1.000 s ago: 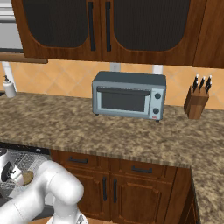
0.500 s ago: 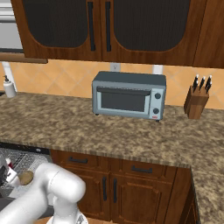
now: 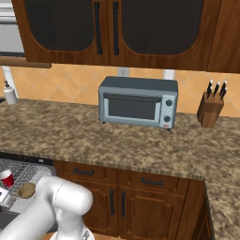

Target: Pick up the cup and bowl from the counter, place them in the dishwasher, and close the dishwasher door.

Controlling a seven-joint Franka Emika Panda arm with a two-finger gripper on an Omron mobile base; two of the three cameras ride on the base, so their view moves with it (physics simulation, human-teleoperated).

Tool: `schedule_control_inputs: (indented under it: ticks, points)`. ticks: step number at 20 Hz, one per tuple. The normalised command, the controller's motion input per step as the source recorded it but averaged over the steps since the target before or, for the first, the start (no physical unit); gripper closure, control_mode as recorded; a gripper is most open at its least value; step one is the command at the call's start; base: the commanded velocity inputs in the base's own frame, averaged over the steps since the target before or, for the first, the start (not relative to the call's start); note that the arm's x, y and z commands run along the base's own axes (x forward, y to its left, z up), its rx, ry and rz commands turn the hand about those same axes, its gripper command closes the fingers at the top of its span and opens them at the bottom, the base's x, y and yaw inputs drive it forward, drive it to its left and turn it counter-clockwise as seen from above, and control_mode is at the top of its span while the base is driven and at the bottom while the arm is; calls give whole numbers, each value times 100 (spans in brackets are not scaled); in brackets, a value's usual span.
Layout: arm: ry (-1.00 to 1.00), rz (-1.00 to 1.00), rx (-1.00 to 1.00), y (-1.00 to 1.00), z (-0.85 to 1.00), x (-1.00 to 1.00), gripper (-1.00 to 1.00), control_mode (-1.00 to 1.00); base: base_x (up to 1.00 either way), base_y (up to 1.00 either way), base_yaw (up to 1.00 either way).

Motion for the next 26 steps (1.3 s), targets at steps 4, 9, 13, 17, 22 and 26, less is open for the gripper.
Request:
schedule_control_inputs:
  ticks: [4,9,13,17,22,26]
  points:
    - [15,25,-25,78,38,-34,-100,-100,0,0,0]
    - [26,33,-39,87,52,-22,-100,-100,0,0,0]
    - [19,31,-39,80,24,-30,-100,-100,0,0,0]
    - [2,29,-17,28,-13,-14,-100,-100,0,0,0]
    - [1,14,-2,15,-12,-11,-100,-100,0,0,0]
    - [0,7,-6,0,-92,-58,-100,-100,0,0,0]
